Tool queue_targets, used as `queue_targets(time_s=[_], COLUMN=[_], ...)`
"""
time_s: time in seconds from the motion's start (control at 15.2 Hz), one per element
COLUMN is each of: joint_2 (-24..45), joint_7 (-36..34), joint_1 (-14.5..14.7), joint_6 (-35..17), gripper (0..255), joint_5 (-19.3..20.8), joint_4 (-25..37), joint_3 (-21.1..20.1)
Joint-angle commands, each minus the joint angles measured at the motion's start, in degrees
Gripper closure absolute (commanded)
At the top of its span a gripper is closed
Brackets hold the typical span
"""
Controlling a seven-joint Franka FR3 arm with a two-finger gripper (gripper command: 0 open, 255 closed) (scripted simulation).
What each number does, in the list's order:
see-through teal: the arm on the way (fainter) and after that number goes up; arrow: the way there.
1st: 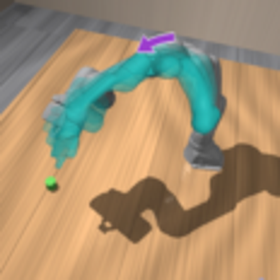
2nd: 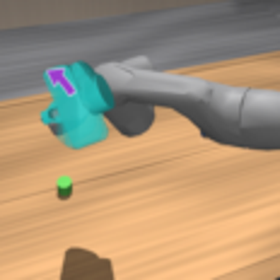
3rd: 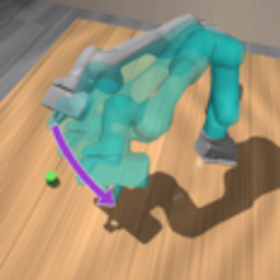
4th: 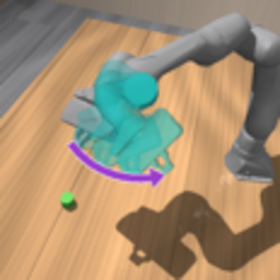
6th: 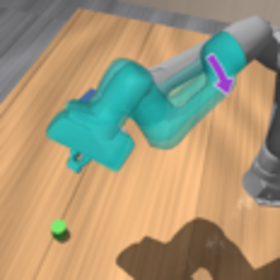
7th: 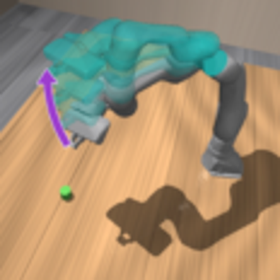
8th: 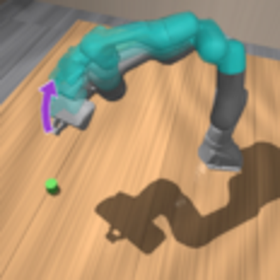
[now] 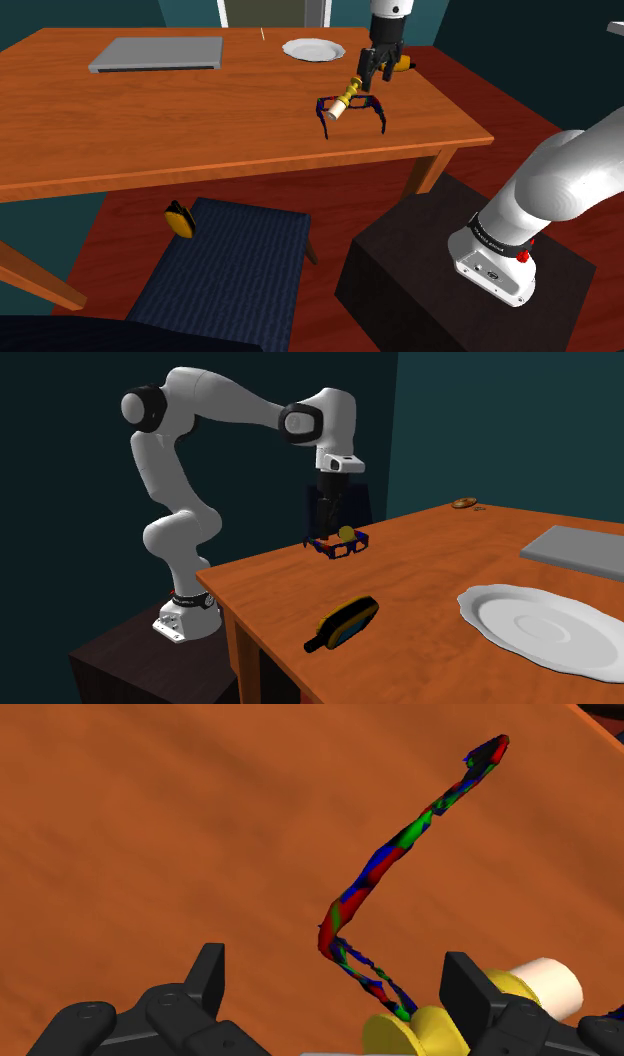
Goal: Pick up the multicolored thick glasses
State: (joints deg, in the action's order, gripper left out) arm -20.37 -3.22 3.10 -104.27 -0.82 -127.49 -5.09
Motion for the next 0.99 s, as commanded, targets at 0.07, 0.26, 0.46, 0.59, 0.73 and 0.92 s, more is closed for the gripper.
queue_targets(time_s=[0.07,0.26,0.46,0.59,0.73,0.92], joint_2=[0.6,1.0,1.3,1.3,1.3,1.3], joint_7=[-0.3,-0.3,-0.4,-0.4,-0.4,-0.4], joint_1=[0.1,0.1,0.1,0.1,0.1,0.1], joint_6=[-2.5,-4.9,-5.4,-5.3,-5.3,-5.3], gripper=[0,0,255,255,255,255], joint_5=[-0.1,-0.1,-0.1,-0.1,-0.1,-0.1], joint_4=[-1.9,-3.9,-4.1,-4.1,-4.1,-4.1], joint_3=[-0.2,-0.3,-0.3,-0.3,-0.3,-0.3])
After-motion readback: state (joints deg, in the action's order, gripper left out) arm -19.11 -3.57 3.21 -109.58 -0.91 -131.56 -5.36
